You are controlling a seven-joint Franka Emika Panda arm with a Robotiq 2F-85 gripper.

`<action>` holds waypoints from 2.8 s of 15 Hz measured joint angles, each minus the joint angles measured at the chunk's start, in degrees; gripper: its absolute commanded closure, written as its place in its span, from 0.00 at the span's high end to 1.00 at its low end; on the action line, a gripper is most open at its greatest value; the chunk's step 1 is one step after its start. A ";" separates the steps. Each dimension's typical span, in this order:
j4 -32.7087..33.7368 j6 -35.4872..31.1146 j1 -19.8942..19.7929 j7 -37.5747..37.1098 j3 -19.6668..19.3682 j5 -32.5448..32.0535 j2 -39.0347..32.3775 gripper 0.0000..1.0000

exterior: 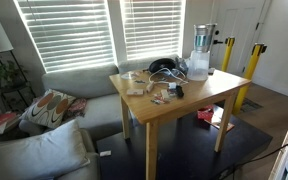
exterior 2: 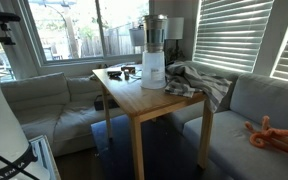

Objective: Remove the silver cup from the top of the bucket

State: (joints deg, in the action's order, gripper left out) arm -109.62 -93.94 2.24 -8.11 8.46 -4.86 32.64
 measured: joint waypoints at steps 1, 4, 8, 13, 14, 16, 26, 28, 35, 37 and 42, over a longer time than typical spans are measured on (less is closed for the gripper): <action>0.73 -0.43 -0.21 0.20 -0.75 -0.17 -0.58 1.00; 1.44 -2.60 -0.96 1.15 -2.86 -0.77 -2.12 1.00; 1.31 -4.09 -1.45 3.72 -5.40 -0.97 -4.27 1.00; -0.75 -6.19 -1.48 5.70 -7.82 -0.93 -6.65 1.00; -1.43 -6.84 -1.48 5.85 -8.05 -0.93 -7.01 1.00; -2.93 -8.50 -1.48 6.06 -8.32 -0.93 -7.68 1.00; -8.64 -14.37 -2.40 6.11 -8.54 -1.06 -9.36 0.16; -9.11 -14.90 -2.58 6.11 -8.54 -1.25 -9.40 0.04; -9.28 -17.40 -2.73 6.08 -8.04 -4.19 -9.25 0.02; -9.26 -17.83 -2.72 6.05 -7.33 -5.27 -8.96 0.02; -8.17 -17.83 -0.59 6.03 -3.04 -5.86 -7.61 0.02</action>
State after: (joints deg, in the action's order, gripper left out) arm -117.79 -111.76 1.65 -2.08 5.42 -10.72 25.03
